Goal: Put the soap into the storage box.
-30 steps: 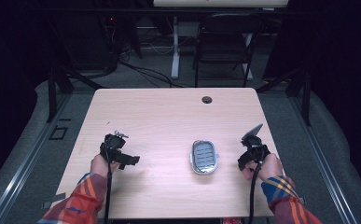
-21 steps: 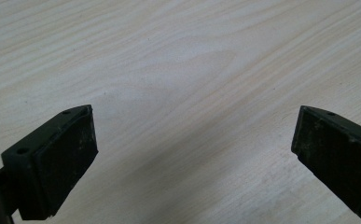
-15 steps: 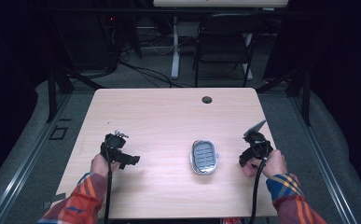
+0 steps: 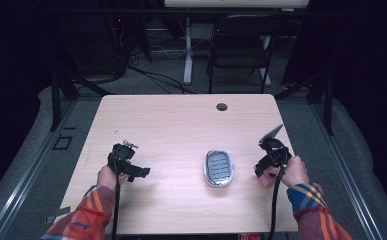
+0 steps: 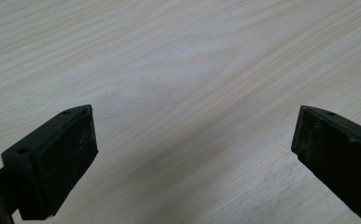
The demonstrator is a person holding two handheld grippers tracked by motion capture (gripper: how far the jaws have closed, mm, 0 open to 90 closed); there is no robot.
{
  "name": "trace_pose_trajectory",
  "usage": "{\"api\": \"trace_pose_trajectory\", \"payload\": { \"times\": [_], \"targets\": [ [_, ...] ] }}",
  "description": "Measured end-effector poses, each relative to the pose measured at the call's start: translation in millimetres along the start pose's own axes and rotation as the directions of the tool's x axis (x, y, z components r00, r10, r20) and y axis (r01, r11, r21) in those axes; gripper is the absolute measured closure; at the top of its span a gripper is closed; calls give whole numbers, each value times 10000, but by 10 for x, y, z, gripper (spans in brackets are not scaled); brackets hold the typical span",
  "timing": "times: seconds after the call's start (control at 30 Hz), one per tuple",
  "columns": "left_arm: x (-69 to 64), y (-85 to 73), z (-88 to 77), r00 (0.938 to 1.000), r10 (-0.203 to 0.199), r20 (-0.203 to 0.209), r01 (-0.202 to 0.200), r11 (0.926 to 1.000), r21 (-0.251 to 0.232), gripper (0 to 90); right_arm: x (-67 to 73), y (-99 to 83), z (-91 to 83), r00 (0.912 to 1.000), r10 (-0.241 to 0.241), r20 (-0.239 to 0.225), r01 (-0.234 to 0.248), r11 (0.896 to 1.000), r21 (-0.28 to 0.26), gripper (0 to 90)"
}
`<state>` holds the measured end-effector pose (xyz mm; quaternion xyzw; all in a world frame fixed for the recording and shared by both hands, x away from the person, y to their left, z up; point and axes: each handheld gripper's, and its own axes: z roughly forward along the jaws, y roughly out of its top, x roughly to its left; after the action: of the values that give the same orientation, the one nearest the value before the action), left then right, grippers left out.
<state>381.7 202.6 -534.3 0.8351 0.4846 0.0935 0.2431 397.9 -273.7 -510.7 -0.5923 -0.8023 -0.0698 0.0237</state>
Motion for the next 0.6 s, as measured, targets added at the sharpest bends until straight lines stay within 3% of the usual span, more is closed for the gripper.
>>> {"api": "trace_pose_trajectory", "payload": {
  "times": [0.1,0.23,0.5,0.6],
  "targets": [
    [-1,-7,-9,10000,25,40,-25,10000,-33,1,8,23,-27,9999,-106,3,106,9999,68,372],
    [22,-3,10,10000,-77,40,77,10000,8,1,41,52,-59,9999,-167,-34,166,9998,-76,371],
    [20,5,7,10000,86,41,-86,10000,16,1,115,85,-145,9997,-190,148,197,9987,-477,372],
    [20,11,19,9999,112,40,-112,9999,65,1,137,115,-180,9993,-357,85,360,9987,-369,372]
  ]
}}
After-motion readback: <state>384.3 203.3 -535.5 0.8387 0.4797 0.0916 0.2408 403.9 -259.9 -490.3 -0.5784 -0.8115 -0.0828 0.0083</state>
